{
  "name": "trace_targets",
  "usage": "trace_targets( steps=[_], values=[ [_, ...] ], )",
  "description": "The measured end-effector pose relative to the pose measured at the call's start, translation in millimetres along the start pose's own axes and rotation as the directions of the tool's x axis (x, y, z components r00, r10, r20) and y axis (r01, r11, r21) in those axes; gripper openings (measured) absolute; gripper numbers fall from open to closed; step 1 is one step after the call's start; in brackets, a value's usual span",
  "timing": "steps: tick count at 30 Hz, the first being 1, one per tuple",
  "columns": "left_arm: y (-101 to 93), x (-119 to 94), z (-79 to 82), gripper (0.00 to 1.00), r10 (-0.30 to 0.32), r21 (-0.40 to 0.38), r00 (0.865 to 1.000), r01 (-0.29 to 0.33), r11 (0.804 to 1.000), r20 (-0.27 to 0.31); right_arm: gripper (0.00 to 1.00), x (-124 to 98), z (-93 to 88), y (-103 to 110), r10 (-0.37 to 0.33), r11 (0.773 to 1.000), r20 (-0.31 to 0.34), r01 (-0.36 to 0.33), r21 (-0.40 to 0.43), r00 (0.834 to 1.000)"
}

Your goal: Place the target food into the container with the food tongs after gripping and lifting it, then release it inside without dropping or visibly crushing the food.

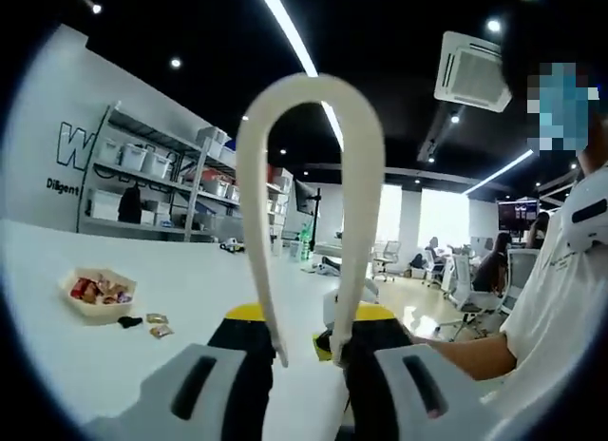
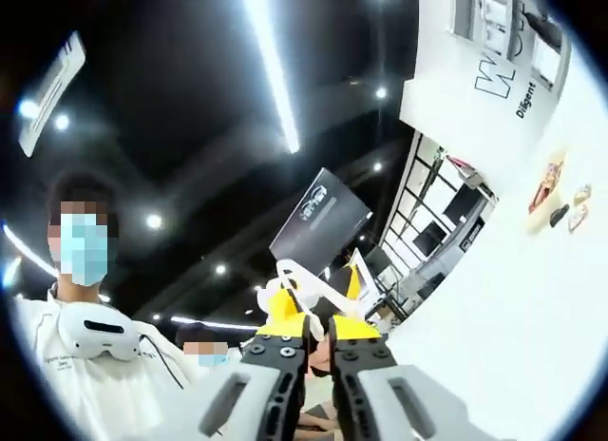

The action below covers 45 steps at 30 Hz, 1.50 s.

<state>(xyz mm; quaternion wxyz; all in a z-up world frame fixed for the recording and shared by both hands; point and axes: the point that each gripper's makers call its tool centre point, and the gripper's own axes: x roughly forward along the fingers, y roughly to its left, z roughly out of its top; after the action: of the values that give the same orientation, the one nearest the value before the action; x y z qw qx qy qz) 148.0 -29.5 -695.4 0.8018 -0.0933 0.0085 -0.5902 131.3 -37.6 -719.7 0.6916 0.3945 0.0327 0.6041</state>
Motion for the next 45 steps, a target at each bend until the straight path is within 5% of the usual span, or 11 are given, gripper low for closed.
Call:
trace_targets(
  steps=[3, 6, 13, 16, 20, 22, 25, 38, 45],
  values=[
    [10.8, -4.0, -5.3, 0.26, 0.027, 0.006, 0.999, -0.027, 1.0, -0.029, 0.02, -4.5, 1.9, -8.8, -0.075, 0.993, -0.044, 0.071, -0.099, 0.996],
    [27.2, -9.0, -24.7, 0.26, 0.084, 0.045, 0.989, -0.079, 0.996, -0.12, 0.06, 2.8, 8.0, -4.8, -0.113, 0.981, -0.086, 0.098, -0.166, 0.99],
    [36.4, -4.8, -45.0, 0.27, 0.074, 0.013, 0.986, -0.073, 0.997, -0.152, 0.35, 46.3, 3.8, 0.6, -0.191, 0.913, -0.238, 0.083, -0.4, 0.952],
    [38.2, -4.9, -45.4, 0.27, 0.067, 0.002, 0.986, -0.067, 0.998, -0.154, 0.3, 52.2, -1.5, -0.3, -0.173, 0.915, -0.252, 0.06, -0.4, 0.952],
    [32.1, -4.8, -48.5, 0.27, 0.016, 0.0, 0.984, -0.016, 1.0, -0.177, 0.11, 45.9, -18.1, -5.6, -0.158, 0.921, -0.366, 0.004, -0.39, 0.917],
    [25.2, -5.1, -52.0, 0.27, -0.019, -0.012, 0.98, 0.017, 1.0, -0.2, 0.04, 46.3, -19.4, -3.3, -0.124, 0.936, -0.387, -0.022, -0.352, 0.914],
    [15.4, -4.3, -58.3, 0.27, -0.076, -0.031, 0.971, 0.071, 0.997, -0.228, 0.04, 50.3, -17.0, 2.5, -0.068, 0.946, -0.393, -0.067, -0.318, 0.917],
    [-0.2, 1.7, -67.8, 0.28, -0.144, -0.043, 0.951, 0.138, 0.99, -0.273, 0.0, 48.0, -44.1, 1.5, -0.042, 0.947, -0.495, -0.124, -0.298, 0.868],
    [-2.8, 2.3, -66.1, 0.3, -0.163, -0.076, 0.956, 0.148, 0.986, -0.243, 0.0, 47.2, -42.6, 6.1, 0.004, 0.948, -0.481, -0.157, -0.278, 0.877]
  ],
)
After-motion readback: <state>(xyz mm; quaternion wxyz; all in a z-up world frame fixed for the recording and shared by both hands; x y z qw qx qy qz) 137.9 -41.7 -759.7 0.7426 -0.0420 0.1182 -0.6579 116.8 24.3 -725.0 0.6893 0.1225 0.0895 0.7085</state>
